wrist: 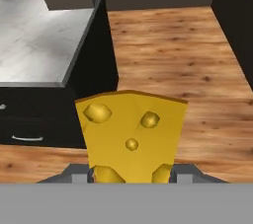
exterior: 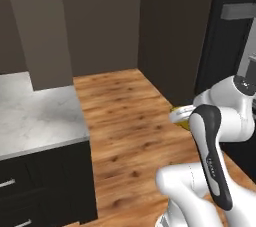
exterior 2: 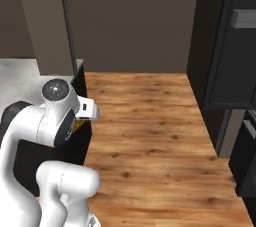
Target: Retrieve the sausage and cheese from the fridge and place them on the cutting board on the counter.
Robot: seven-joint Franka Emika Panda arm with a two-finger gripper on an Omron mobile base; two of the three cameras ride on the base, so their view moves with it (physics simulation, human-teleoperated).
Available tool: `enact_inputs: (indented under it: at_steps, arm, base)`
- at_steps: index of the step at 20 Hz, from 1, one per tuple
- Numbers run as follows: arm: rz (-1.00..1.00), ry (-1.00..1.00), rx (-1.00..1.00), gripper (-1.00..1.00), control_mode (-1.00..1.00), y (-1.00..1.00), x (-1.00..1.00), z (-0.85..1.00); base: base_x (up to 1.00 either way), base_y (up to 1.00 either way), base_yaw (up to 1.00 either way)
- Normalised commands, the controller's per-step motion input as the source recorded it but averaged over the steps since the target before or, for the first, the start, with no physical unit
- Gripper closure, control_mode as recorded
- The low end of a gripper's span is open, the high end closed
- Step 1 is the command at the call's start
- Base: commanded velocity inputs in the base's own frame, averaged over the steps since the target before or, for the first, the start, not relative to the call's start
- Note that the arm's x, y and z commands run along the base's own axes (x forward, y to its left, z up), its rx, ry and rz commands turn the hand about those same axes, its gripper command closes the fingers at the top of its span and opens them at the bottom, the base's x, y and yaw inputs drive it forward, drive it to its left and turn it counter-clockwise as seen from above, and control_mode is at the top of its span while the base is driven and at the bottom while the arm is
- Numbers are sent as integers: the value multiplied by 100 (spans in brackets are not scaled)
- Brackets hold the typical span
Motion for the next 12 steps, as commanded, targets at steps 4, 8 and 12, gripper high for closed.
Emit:
enact_inputs:
  at_steps: [4,8,12]
  arm:
    - [0,0,0,100,100,0,0,0]
    - [0,0,0,100,100,0,0,0]
    - [0,0,0,100,100,0,0,0]
  base:
    - [-36,100,7]
    - [-24,100,5]
    - [-17,100,6]
